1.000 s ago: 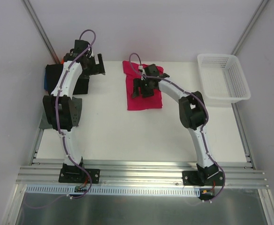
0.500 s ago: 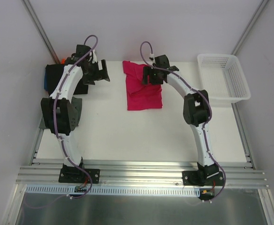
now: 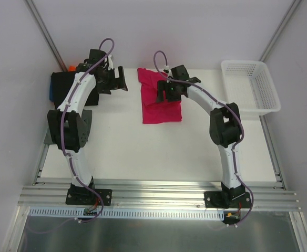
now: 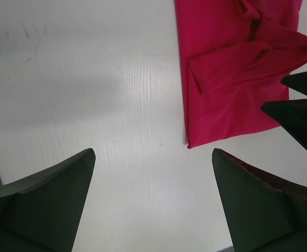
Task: Fold and stack the t-shirts
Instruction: Fold the tshirt
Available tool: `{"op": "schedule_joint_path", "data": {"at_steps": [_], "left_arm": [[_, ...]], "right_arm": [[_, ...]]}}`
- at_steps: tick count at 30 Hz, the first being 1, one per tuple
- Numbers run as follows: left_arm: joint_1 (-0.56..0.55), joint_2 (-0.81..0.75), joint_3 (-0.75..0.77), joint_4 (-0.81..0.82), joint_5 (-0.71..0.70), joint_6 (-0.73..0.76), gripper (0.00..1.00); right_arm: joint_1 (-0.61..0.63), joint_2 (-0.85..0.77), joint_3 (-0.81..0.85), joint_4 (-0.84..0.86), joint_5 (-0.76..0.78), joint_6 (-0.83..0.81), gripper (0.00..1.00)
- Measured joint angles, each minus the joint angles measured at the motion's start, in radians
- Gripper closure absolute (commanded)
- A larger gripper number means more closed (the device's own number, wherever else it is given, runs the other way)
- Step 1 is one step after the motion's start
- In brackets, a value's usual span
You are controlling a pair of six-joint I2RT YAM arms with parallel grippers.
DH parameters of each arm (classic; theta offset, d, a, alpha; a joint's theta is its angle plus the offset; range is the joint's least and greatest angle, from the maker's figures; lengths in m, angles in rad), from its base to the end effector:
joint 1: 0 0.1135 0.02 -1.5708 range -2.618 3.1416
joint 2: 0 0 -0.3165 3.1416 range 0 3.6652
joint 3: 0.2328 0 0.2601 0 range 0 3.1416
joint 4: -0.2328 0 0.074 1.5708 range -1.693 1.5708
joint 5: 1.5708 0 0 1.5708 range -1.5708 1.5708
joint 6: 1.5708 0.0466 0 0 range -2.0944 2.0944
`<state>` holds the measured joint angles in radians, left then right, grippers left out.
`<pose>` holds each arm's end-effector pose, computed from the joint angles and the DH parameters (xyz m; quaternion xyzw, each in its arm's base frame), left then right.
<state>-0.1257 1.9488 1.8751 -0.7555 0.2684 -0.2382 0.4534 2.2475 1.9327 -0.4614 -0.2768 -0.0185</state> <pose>0.4687 -0.0717 0.3612 -0.0035 0.9249 -0.1876 0.3306 0.4998 0.2577 0.2557 -0.2654 0.8755 0.2069 0.3468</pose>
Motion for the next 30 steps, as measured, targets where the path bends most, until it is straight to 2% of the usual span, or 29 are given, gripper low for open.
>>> {"op": "schedule_joint_path", "data": {"at_steps": [12,25,30], "left_arm": [[-0.019,-0.005,0.007,0.000,-0.021,0.003,0.04],[-0.017,-0.019,0.007,0.000,-0.042,0.004,0.04],[-0.016,-0.019,0.007,0.000,-0.042,0.004,0.04]], "right_arm": [[0.023,-0.022,-0.032,-0.006,-0.040,0.026,0.22],[0.051,0.074,-0.028,-0.007,-0.046,0.035,0.21],[0.049,0.097,0.021,-0.014,-0.034,0.034,0.21]]}}
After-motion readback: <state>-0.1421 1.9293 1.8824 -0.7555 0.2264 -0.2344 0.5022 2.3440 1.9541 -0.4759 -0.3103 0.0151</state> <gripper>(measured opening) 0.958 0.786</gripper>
